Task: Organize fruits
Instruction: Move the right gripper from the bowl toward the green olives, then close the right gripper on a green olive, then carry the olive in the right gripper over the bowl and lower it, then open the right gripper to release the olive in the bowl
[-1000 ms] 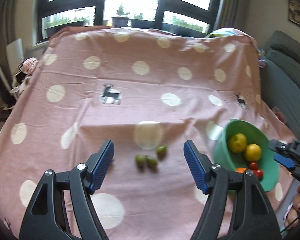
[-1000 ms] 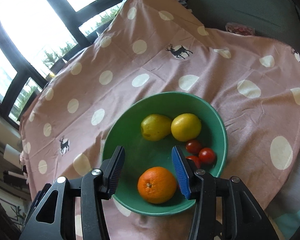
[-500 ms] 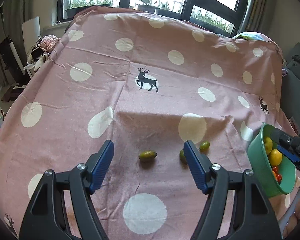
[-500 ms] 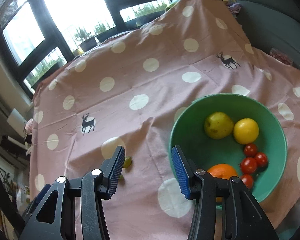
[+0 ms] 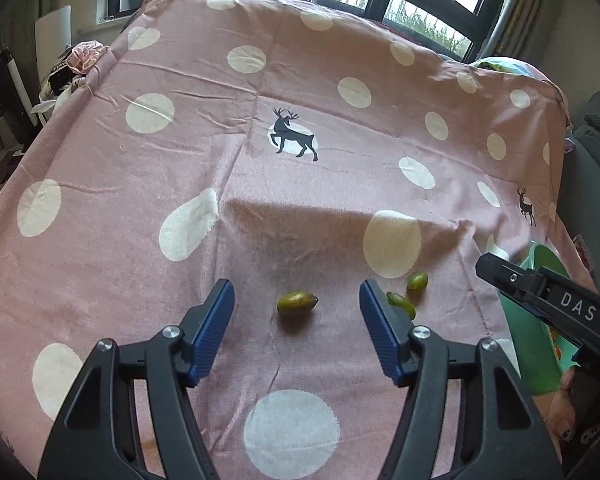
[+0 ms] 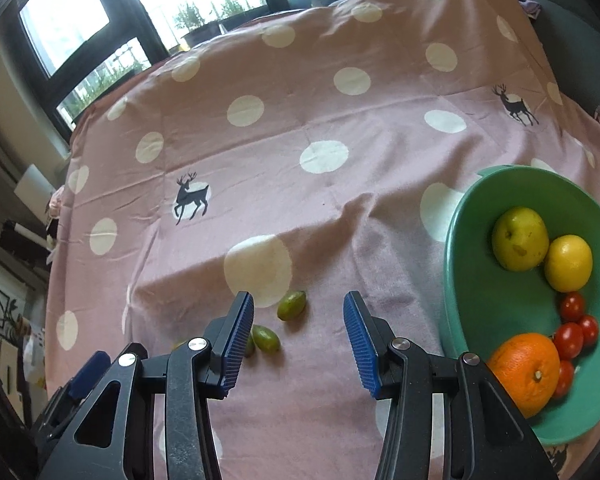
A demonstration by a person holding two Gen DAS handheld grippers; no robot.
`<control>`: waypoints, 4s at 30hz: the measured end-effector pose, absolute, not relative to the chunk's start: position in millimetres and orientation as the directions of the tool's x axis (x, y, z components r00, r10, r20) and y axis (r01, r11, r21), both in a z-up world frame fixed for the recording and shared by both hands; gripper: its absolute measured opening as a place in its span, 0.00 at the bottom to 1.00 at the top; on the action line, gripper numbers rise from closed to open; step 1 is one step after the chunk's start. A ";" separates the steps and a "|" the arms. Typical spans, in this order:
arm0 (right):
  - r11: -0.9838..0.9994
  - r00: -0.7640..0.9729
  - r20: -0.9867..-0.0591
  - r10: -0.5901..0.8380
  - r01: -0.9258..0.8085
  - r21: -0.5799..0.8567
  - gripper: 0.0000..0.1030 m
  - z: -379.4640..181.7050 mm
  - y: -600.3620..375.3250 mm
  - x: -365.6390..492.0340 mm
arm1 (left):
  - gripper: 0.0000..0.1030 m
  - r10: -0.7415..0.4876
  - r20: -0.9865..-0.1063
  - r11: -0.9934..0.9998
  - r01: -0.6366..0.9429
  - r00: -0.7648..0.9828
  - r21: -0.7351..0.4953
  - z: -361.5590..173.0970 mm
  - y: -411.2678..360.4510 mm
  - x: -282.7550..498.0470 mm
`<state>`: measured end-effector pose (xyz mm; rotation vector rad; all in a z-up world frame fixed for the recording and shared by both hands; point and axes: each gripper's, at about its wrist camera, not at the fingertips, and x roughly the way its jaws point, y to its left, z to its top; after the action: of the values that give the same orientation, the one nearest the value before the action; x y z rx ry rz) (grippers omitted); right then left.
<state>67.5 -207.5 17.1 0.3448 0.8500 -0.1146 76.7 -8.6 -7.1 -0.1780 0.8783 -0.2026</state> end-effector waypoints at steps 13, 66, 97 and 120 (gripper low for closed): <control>0.937 0.557 -0.827 0.073 0.245 0.248 0.30 -27.8 -199.9 110.4 | 0.48 -0.264 -0.809 0.961 0.070 0.525 -0.268 -38.9 -8.9 103.6; 0.859 0.783 -0.618 0.063 0.273 0.433 0.20 57.6 -259.7 6.8 | 0.19 -0.519 -0.559 0.855 0.414 0.647 -0.313 63.3 -88.8 11.0; 0.726 0.707 -0.702 -0.088 0.528 0.441 0.21 42.5 -364.4 -50.8 | 0.19 -0.715 -0.590 0.670 0.610 0.376 -0.423 25.1 -227.2 4.2; 0.781 0.726 -0.686 -0.048 0.456 0.428 0.44 49.5 -331.9 -34.8 | 0.66 -0.490 -0.608 0.862 0.450 0.625 -0.232 45.2 -131.2 22.9</control>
<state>-34.8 -331.9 49.5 0.6224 0.7110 -0.2983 22.9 -131.2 45.2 -0.0595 0.7156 -0.5393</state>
